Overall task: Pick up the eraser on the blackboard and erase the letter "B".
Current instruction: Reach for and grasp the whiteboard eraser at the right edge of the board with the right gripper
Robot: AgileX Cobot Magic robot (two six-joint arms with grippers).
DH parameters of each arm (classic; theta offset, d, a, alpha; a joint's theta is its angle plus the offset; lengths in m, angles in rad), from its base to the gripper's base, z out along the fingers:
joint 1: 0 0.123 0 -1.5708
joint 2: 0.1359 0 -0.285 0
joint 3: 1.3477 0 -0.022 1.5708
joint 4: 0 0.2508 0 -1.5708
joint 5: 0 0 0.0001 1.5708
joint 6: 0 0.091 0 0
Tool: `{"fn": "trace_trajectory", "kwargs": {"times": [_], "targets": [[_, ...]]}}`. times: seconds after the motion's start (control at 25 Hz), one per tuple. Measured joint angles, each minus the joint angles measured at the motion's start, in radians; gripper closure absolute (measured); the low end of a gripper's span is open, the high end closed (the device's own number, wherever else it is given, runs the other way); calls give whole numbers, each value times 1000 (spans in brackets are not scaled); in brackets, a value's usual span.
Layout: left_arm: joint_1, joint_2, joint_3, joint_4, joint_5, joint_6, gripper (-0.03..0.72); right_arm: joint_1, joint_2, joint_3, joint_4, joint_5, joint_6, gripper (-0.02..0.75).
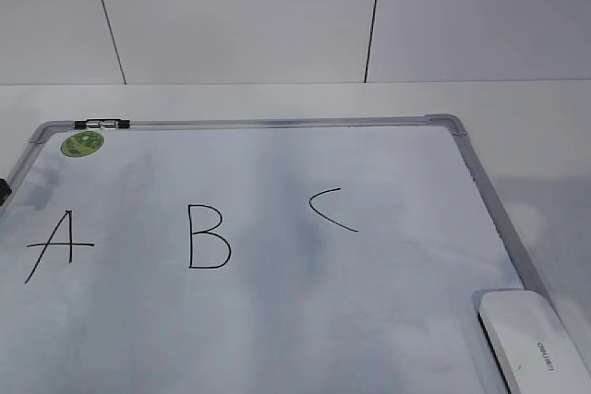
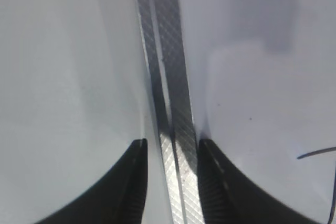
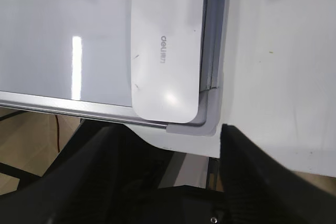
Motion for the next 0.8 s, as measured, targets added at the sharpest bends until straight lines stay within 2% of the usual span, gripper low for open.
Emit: {"fn": "trace_trajectory", "kwargs": {"times": [0.52, 0.8], "targets": [[27, 1, 0, -35, 4, 0, 511, 0, 13, 0, 0, 0, 0, 277], [29, 1, -1, -31, 4, 8, 583, 0, 15, 0, 0, 0, 0, 276]]}}
